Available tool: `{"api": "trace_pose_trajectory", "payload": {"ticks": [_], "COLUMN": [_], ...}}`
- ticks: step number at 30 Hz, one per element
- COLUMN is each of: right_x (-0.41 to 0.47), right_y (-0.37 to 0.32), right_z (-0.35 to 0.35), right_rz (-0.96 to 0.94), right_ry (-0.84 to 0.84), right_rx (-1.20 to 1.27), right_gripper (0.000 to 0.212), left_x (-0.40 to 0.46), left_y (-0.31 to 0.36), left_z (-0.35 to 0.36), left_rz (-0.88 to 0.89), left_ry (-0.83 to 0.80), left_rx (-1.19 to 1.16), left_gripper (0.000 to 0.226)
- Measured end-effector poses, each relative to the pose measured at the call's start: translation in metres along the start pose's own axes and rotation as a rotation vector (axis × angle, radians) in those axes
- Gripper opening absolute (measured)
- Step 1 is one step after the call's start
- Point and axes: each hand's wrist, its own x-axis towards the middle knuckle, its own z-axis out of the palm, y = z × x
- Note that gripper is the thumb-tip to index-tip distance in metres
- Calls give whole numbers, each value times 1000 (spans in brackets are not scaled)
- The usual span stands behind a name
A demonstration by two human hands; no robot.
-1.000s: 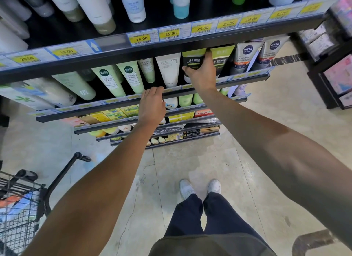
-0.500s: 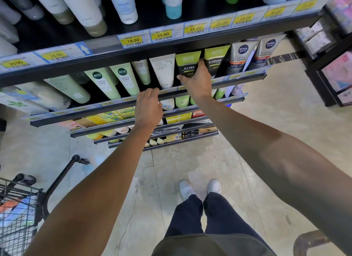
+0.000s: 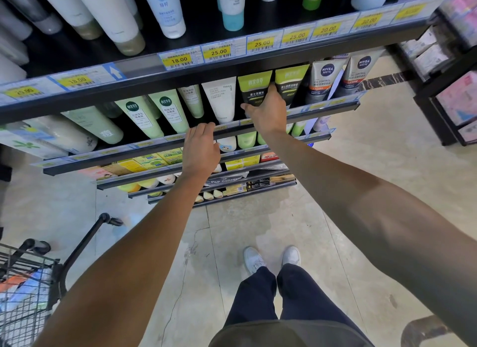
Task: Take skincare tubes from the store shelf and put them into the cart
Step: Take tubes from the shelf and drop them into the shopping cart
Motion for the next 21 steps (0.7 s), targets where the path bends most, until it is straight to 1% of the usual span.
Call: {"api": "trace_pose_trajectory", "payload": {"ticks": [5, 11, 14, 17, 21], "right_x": [-4, -18, -32, -50, -76], "right_y": [2, 6, 12, 20, 34], "right_z": [-6, -17, -29, -46, -72], "right_rz": [-20, -53, -105, -127, -272], "right_ry": [-21, -42, -63, -148, -291], "right_rx": [-19, -62, -100, -212, -439], "right_gripper": [55, 43, 45, 57, 52], "left_x": [0, -1, 0, -2, -22], "left_y": [1, 5, 8, 14, 22], "left_z": [-2, -6, -12, -22, -37], "left_rz": [-7, -14, -10, -8, -20], "left_ry": [-21, -54, -100, -159, -148], "left_rx": [-7, 8, 48, 63, 73], "left_gripper": [53, 55, 58, 62, 60]}}
